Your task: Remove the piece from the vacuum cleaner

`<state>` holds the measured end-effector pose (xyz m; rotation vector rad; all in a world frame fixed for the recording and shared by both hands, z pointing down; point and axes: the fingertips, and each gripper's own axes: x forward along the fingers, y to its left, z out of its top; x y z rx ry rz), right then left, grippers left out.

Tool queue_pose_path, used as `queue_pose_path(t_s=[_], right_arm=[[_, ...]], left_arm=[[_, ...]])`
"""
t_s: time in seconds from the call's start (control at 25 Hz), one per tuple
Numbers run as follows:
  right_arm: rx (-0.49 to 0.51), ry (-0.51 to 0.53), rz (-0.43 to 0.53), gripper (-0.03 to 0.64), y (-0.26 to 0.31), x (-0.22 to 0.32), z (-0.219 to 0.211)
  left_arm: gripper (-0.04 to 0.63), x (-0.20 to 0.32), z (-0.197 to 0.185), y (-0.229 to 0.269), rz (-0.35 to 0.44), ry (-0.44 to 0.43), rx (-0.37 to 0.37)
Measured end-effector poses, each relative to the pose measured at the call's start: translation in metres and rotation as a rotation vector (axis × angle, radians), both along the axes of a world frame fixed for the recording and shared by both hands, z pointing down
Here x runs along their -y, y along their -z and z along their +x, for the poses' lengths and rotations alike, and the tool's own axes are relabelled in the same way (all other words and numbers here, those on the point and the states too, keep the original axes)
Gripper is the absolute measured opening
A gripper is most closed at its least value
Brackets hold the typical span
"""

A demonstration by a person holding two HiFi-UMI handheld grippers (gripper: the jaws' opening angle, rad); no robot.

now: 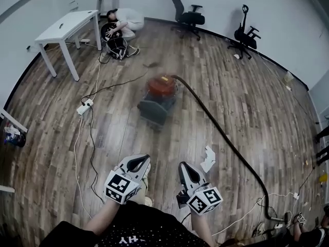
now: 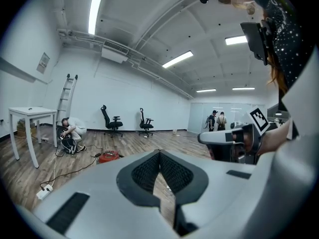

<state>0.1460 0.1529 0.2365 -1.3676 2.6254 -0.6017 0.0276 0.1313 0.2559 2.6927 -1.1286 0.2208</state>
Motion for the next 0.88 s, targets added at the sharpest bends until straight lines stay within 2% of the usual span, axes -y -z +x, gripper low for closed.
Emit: queue_pose_path(t_s=[0.32, 0.68, 0.88], right_arm=[[0.003, -0.012, -0.010, 0.012, 0.009, 0.096, 0.002], [0.020, -0.032, 0.022, 0.012, 0.024, 0.211, 0.000], [0.029, -0.029, 0.035, 0.012, 0.021, 0.258, -0.007]], left_arm=[[0.009, 0.102, -0.003, 0.009, -0.007, 0.002, -0.014], [0.009, 0.220, -0.016, 0.018, 0.015, -0.026, -0.002], [0.009, 0.270, -0.029, 0.010, 0.015, -0.023, 0.000]])
